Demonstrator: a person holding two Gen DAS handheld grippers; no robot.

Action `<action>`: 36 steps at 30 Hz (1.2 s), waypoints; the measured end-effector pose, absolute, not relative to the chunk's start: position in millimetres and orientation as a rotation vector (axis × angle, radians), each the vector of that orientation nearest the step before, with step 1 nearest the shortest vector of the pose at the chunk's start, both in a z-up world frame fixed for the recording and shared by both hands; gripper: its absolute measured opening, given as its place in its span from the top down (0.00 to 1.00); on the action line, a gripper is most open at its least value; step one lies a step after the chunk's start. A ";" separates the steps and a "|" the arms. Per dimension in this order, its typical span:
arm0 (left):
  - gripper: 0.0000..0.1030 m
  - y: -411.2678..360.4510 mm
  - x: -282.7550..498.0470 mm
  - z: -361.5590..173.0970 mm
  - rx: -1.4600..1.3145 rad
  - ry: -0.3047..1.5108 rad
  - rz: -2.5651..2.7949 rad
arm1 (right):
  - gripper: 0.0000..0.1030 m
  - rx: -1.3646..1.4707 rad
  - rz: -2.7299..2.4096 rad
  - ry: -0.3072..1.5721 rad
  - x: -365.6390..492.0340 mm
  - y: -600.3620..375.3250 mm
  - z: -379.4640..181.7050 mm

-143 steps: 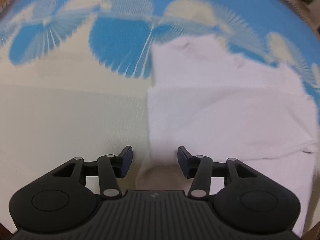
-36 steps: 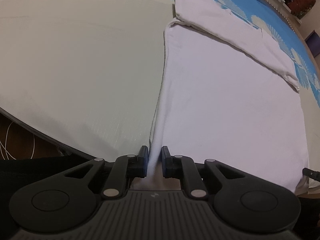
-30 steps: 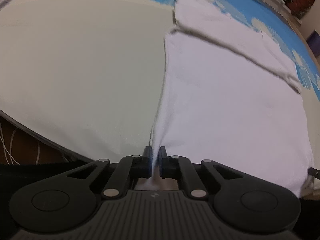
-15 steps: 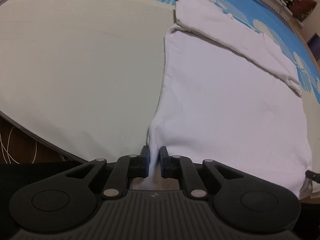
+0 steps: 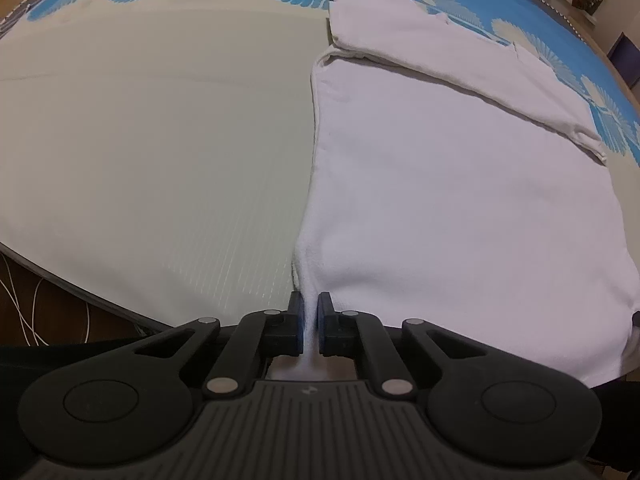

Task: Fold small clothes
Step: 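Lift the gripped edge with both grippers and fold it over the shirt, then open both grippers to release the folded edge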

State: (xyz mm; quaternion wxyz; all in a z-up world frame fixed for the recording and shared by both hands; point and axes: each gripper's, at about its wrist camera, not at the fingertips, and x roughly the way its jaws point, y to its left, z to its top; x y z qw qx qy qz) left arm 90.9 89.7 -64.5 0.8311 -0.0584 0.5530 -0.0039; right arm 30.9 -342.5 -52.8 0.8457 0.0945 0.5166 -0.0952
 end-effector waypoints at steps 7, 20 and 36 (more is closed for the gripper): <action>0.96 89.7 84.0 -50.0 -0.122 1.123 -0.010 | 0.95 0.211 -0.184 0.973 22.8 -341.3 -31.4; 0.97 117.6 35.3 80.2 -0.270 0.883 -0.157 | 0.96 0.328 -0.005 0.701 -15.0 -340.1 90.1; 0.96 140.9 77.6 79.6 -0.274 0.905 -0.156 | 0.96 0.399 -0.013 0.691 -6.9 -368.6 109.6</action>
